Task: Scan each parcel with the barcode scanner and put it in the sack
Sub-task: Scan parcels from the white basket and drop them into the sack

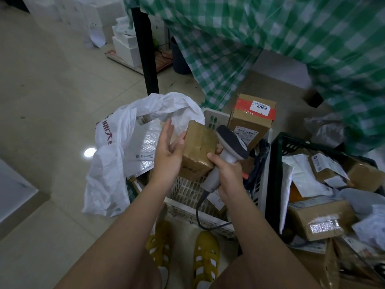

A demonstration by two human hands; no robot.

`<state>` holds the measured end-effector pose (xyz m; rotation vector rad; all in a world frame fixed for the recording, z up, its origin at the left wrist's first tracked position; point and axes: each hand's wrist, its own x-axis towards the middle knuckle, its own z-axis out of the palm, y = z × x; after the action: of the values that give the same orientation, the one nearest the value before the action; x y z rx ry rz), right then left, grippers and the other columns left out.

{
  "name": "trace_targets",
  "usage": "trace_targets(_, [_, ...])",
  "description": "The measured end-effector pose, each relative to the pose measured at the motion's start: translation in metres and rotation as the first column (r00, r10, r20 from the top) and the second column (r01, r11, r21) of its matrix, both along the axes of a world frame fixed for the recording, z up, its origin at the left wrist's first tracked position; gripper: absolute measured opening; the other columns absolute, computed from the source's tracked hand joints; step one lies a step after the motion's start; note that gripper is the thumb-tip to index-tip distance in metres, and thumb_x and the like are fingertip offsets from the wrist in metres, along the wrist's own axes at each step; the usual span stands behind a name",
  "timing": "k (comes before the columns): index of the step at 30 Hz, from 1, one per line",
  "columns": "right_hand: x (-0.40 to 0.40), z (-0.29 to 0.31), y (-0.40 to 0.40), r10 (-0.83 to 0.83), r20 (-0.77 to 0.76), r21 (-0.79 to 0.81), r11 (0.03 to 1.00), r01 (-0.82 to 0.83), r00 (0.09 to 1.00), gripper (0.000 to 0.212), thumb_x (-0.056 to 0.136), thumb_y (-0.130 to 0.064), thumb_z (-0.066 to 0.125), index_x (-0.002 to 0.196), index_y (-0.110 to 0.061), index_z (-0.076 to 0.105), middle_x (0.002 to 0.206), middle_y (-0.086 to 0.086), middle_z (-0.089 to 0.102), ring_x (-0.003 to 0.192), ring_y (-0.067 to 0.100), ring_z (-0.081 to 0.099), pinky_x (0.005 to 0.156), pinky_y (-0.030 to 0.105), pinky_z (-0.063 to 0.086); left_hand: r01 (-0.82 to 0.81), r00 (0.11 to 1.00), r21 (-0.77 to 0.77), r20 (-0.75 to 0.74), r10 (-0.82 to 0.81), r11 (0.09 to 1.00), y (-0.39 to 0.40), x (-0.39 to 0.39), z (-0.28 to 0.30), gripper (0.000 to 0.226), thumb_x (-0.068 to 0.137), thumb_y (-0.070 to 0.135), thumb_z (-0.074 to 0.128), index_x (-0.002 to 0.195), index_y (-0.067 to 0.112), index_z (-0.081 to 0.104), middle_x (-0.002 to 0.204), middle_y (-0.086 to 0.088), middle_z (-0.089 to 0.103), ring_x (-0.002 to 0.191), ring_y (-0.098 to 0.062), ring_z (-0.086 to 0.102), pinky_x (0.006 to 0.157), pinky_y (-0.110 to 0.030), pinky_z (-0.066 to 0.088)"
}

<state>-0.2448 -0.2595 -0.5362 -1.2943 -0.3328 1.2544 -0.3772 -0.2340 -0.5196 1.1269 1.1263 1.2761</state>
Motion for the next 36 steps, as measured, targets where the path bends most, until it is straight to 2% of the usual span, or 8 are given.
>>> trace_targets(2, [0.0, -0.001, 0.001, 0.025, 0.014, 0.023, 0.999, -0.025, 1.0, 0.027, 0.079, 0.005, 0.07, 0.103, -0.008, 0.068, 0.098, 0.005, 0.072, 0.092, 0.021, 0.069, 0.081, 0.036, 0.056, 0.035, 0.999, -0.058, 0.03, -0.033, 0.998, 0.005, -0.005, -0.008, 0.071, 0.095, -0.001, 0.052, 0.151, 0.03, 0.022, 0.157, 0.003, 0.026, 0.132, -0.005, 0.044, 0.081, -0.014, 0.052])
trace_targets(6, [-0.005, -0.01, -0.001, 0.032, 0.115, -0.044, 0.999, -0.028, 0.993, 0.023, 0.08, 0.007, 0.067, 0.091, -0.014, 0.064, 0.091, 0.004, 0.067, 0.088, 0.021, 0.064, 0.077, 0.032, 0.053, 0.028, 0.967, -0.299, 0.251, 0.051, 0.954, 0.007, -0.01, -0.011, 0.056, 0.096, -0.001, 0.05, 0.147, 0.015, 0.035, 0.148, -0.005, 0.044, 0.13, -0.014, 0.047, 0.107, -0.036, 0.042])
trace_targets(9, [-0.01, -0.012, -0.002, 0.019, 0.111, -0.06, 0.998, -0.012, 0.994, 0.025, 0.08, 0.006, 0.066, 0.094, -0.014, 0.062, 0.092, 0.004, 0.064, 0.083, 0.016, 0.061, 0.071, 0.027, 0.05, -0.047, 0.955, -0.38, 0.253, 0.152, 0.924, 0.011, -0.009, -0.01, 0.034, 0.099, 0.008, 0.049, 0.133, 0.012, 0.053, 0.13, -0.005, 0.061, 0.117, -0.015, 0.058, 0.105, -0.04, 0.045])
trace_targets(12, [-0.013, -0.011, -0.001, 0.019, 0.129, -0.045, 0.999, -0.013, 0.991, 0.025, 0.081, 0.005, 0.067, 0.097, -0.014, 0.063, 0.091, 0.001, 0.064, 0.083, 0.014, 0.061, 0.066, 0.023, 0.048, -0.078, 0.961, -0.393, 0.214, 0.174, 0.916, 0.014, -0.012, -0.012, 0.039, 0.097, 0.006, 0.052, 0.135, 0.017, 0.051, 0.133, 0.0, 0.056, 0.115, -0.014, 0.058, 0.103, -0.043, 0.046])
trace_targets(17, [-0.001, -0.01, 0.002, 0.014, 0.151, -0.013, 1.0, -0.012, 0.988, 0.025, 0.081, 0.008, 0.064, 0.095, -0.012, 0.065, 0.089, 0.001, 0.065, 0.084, 0.016, 0.062, 0.074, 0.027, 0.052, 0.136, 0.989, -0.529, 0.125, -0.081, 0.838, 0.016, -0.026, -0.02, 0.085, 0.077, 0.042, 0.074, 0.148, 0.018, 0.033, 0.141, -0.001, 0.049, 0.115, -0.017, 0.058, 0.108, -0.043, 0.039])
trace_targets(21, [0.011, -0.012, 0.004, 0.075, 0.162, 0.011, 0.997, -0.078, 0.984, 0.022, 0.081, 0.006, 0.066, 0.093, -0.013, 0.066, 0.096, 0.005, 0.067, 0.09, 0.021, 0.064, 0.084, 0.036, 0.053, 0.296, 0.939, -0.553, 0.022, -0.342, 0.779, 0.013, -0.031, -0.021, 0.095, 0.054, 0.076, 0.071, 0.13, 0.022, 0.054, 0.125, -0.001, 0.065, 0.114, -0.019, 0.06, 0.098, -0.041, 0.046])
trace_targets(28, [0.012, -0.005, 0.004, 0.075, 0.277, 0.029, 0.996, -0.086, 0.958, 0.014, 0.085, -0.005, 0.069, 0.092, -0.016, 0.063, 0.093, 0.0, 0.064, 0.088, 0.012, 0.06, 0.083, 0.028, 0.049, 0.242, 0.97, -0.446, 0.11, -0.215, 0.862, 0.011, -0.023, -0.017, 0.059, 0.08, 0.032, 0.072, 0.128, 0.028, 0.038, 0.114, 0.0, 0.066, 0.096, -0.018, 0.07, 0.076, -0.038, 0.06])
trace_targets(36, [0.028, -0.006, 0.002, 0.093, 0.172, 0.027, 0.995, -0.099, 0.981, 0.029, 0.088, -0.002, 0.064, 0.116, 0.002, 0.062, 0.118, 0.018, 0.066, 0.112, 0.033, 0.06, 0.099, 0.047, 0.048, 0.416, 0.894, -0.421, 0.354, -0.276, 0.806, 0.01, -0.026, -0.011, 0.02, 0.095, 0.022, 0.053, 0.112, 0.027, 0.042, 0.102, -0.002, 0.073, 0.1, -0.026, 0.068, 0.079, -0.047, 0.058])
